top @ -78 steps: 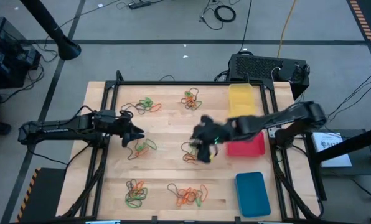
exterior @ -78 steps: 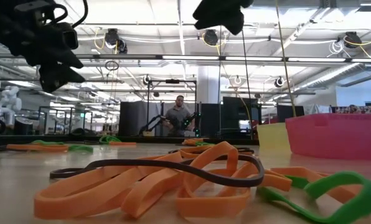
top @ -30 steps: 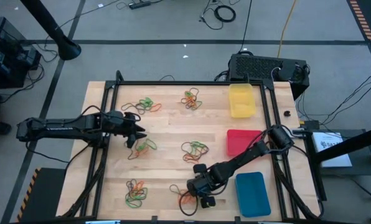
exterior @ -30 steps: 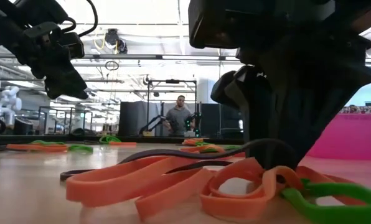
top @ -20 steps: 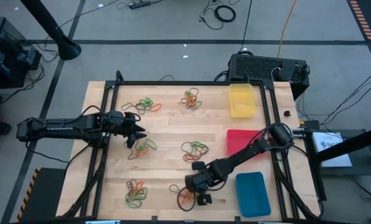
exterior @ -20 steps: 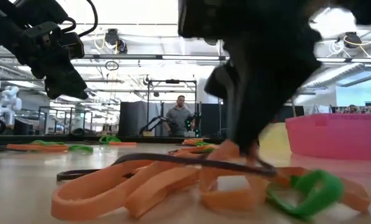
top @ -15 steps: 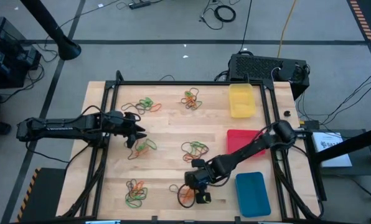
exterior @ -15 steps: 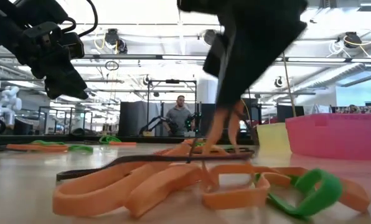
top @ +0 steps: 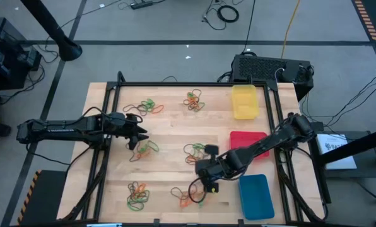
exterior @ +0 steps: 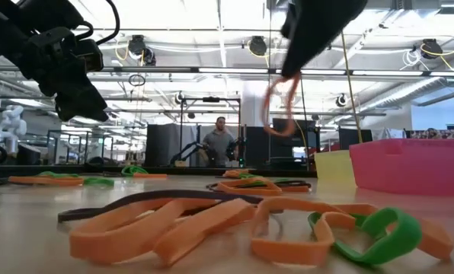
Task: Sort rubber bands into baskets
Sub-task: Put the orange rubber band into the red bin
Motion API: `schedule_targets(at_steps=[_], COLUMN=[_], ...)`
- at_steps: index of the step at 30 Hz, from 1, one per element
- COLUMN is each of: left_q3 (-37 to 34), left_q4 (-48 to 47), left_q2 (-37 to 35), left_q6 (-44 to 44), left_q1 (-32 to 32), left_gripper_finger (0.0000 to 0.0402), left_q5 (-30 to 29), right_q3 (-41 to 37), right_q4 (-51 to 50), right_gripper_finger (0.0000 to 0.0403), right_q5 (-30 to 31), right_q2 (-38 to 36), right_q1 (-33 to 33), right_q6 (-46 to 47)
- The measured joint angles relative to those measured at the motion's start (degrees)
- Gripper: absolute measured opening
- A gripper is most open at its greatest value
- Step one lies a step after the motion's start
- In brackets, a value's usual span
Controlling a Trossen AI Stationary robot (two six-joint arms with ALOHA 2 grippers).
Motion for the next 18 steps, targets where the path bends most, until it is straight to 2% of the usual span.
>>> schedule_targets(at_steps=[5,14,18], left_q3=[-0.01,-0.02,-0.01], left_q4=[0.02,0.17,0.20], left_q2=[0.00,0.00,0.00], left_q6=[-0.23,-0.84,-1.91], left_q1=[0.00,0.00,-0.01], left_gripper_finger=[0.0175,0.0175,0.0175], left_q5=[-0.02,-2.42,-4.32], right_q3=[0.00,-0.04,-2.69], right_q4=[-13.89,-41.21,-44.64], right_gripper_finger=[0.0001,0.0000,0.0000], right_q5=[4.82,5.11,5.10], right_q2=[-4.16,-9.56,-11.23], right_q1=[-0.71,-3.99,-6.04], right_q6=[4.83,11.39,11.97])
